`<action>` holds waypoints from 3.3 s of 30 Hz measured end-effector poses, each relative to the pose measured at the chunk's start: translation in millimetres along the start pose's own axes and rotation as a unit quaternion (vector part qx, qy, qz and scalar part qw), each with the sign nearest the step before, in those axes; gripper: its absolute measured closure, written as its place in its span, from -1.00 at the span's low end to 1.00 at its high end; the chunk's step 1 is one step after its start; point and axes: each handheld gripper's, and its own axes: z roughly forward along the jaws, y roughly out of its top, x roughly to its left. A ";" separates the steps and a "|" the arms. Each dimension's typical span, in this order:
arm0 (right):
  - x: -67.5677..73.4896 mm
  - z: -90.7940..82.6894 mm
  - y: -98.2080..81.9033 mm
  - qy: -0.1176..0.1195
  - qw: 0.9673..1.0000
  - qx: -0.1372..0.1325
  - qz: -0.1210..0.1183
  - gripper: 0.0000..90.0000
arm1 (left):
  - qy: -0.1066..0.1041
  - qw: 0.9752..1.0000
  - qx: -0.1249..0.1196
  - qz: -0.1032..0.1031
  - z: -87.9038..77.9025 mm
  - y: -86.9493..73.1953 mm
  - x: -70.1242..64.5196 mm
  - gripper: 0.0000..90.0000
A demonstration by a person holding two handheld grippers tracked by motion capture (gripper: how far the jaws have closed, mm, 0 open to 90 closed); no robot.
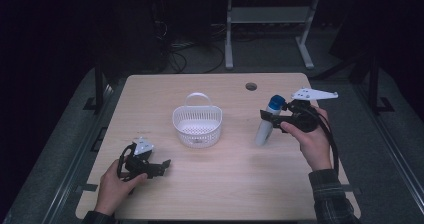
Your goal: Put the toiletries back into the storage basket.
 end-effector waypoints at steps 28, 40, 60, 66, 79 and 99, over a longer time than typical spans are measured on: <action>22.2 24.9 37.4 0.027 0.999 -0.014 -0.020 -0.23 | 0.000 1.000 0.003 0.001 -0.3 0.2 0.2 -0.72; 27.5 38.4 47.3 0.036 0.999 -0.017 -0.023 -0.23 | 0.000 1.000 0.003 0.002 -0.4 0.2 0.2 -0.72; 44.0 63.6 64.4 0.048 0.998 -0.019 -0.039 -0.23 | -0.002 1.000 0.003 0.004 -0.5 0.2 0.3 -0.72; 49.6 72.3 67.7 0.052 0.998 -0.014 -0.044 -0.23 | -0.003 1.000 0.003 0.003 -0.4 0.2 0.1 -0.72; 65.2 87.8 81.2 0.063 0.996 -0.010 -0.062 -0.23 | -0.003 1.000 0.003 0.005 -0.4 0.2 0.0 -0.72; 78.9 116.5 84.9 0.075 0.995 0.003 -0.072 -0.23 | -0.005 1.000 0.003 0.006 -0.4 0.1 -0.2 -0.72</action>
